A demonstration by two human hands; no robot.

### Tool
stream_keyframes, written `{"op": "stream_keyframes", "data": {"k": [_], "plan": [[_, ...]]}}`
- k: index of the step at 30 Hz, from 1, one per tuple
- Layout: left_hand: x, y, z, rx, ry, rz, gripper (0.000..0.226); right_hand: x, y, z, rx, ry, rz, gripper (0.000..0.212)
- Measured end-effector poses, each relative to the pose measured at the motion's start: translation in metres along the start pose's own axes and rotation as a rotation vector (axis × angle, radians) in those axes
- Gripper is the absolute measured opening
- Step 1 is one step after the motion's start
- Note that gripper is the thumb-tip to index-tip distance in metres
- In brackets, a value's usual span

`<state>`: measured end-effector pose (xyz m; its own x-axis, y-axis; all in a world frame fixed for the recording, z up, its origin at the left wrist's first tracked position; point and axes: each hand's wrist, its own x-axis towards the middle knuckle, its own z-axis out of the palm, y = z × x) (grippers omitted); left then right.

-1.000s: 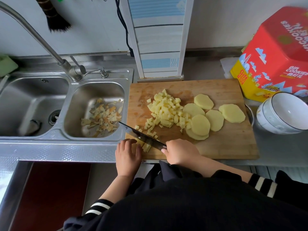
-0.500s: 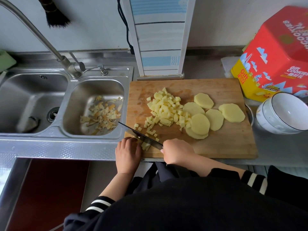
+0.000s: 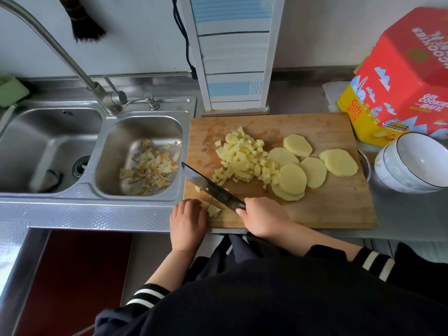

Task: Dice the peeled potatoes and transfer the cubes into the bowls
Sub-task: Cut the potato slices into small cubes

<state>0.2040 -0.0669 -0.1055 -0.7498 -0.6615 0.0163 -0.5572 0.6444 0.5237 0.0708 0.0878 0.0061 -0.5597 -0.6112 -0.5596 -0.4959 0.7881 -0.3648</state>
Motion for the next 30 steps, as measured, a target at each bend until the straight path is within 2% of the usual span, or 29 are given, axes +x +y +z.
{"op": "stream_keyframes", "data": {"k": [7,21,25,30], "plan": [[-0.008,-0.002,0.002,-0.128,0.088,-0.013,0.031,-0.009,-0.01,-0.007,-0.001,-0.095,-0.075,0.032],[-0.008,0.001,0.004,-0.073,0.077,0.01,0.031,0.0,-0.015,0.003,-0.077,-0.162,-0.036,0.027],[-0.008,-0.001,0.004,-0.056,0.053,0.024,0.03,0.005,-0.018,0.006,-0.136,-0.165,-0.039,0.019],[-0.01,0.001,0.002,-0.007,0.04,0.05,0.037,0.007,-0.017,0.008,-0.154,-0.153,-0.031,0.033]]}}
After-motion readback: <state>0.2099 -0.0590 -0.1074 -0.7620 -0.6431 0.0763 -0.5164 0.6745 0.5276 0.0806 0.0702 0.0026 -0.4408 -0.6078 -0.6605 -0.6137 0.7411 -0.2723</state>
